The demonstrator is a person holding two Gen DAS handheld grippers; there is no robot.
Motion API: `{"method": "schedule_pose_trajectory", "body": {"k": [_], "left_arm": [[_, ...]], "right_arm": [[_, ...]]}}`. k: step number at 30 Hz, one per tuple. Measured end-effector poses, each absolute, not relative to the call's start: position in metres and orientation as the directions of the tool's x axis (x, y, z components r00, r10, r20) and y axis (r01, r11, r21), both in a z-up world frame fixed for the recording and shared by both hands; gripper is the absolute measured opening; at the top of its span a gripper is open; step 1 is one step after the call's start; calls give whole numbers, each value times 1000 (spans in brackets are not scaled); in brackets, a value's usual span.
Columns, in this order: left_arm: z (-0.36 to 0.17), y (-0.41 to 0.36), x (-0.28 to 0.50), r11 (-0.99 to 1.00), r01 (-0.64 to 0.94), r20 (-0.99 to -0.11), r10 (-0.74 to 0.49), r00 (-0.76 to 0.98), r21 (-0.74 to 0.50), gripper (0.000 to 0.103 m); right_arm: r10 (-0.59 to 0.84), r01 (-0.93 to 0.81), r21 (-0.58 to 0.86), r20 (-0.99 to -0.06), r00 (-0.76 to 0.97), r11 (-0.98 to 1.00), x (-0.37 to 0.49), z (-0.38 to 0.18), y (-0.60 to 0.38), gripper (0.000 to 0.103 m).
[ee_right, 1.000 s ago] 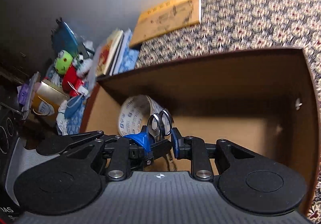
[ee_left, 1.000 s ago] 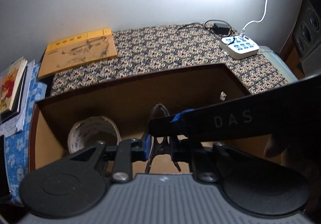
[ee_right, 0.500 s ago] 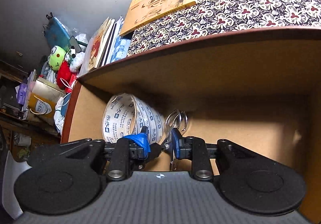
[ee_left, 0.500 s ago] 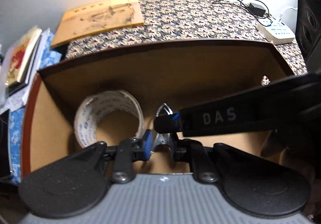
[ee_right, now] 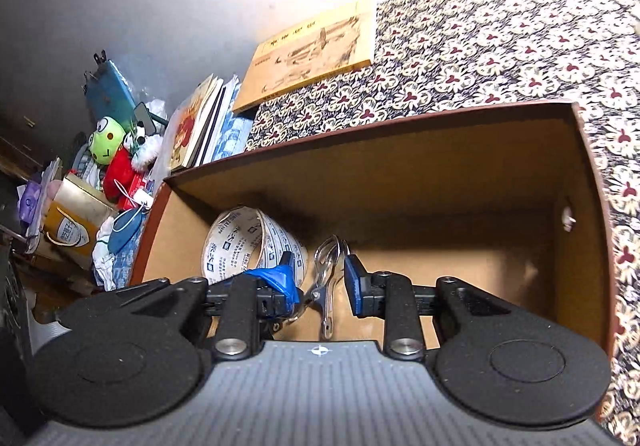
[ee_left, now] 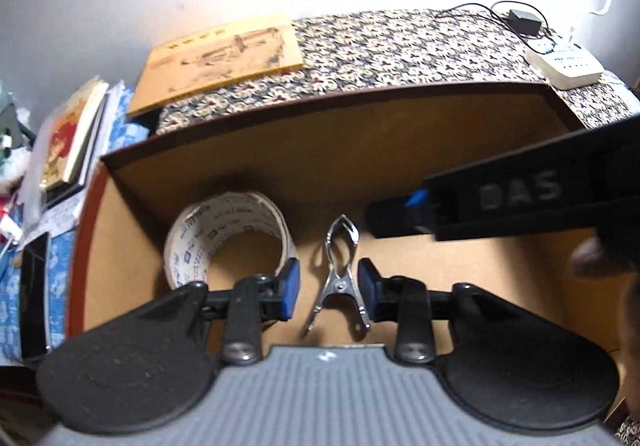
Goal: Organize rigid objects
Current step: 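Open the right gripper to release the spring clip into the box, then withdraw the right gripper from the box toward the correction tape dispenser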
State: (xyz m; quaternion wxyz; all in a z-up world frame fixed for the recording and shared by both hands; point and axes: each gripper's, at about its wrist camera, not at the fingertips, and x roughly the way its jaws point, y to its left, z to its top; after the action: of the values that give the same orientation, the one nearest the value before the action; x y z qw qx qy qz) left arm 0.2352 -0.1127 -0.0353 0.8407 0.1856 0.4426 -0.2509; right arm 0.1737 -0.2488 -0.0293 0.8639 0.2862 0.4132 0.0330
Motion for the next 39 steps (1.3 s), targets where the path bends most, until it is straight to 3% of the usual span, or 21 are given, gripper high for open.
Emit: {"method": "schedule_pose_trajectory", "body": {"k": [2,5,22,25,26,39], "left_arm": [[-31,-111,230,811,576,-829,-252,499,101,41],[-22,-110,221,818,557,-810,-229,540,140,57],[23,-68,167,850,464,-733,-148,664,250,73],[29,-57,160,856,455,-729,-145,669,246,82],[30,-54,157,857,453,-726,-148,671,244,90],[42,-22,129,863,449,-725,-156,671,230,91]], "right_arm": [[270,188,508,-694,668,841,164,-24,-246,10],[238,193,481,-695,679,855,152,-17,-238,10],[133,188,425,-618,775,885,84,20,-186,10],[108,195,415,-603,790,888,75,23,-177,10],[101,200,416,-598,795,887,71,24,-174,10],[67,220,410,-581,811,885,42,26,-151,10]]}}
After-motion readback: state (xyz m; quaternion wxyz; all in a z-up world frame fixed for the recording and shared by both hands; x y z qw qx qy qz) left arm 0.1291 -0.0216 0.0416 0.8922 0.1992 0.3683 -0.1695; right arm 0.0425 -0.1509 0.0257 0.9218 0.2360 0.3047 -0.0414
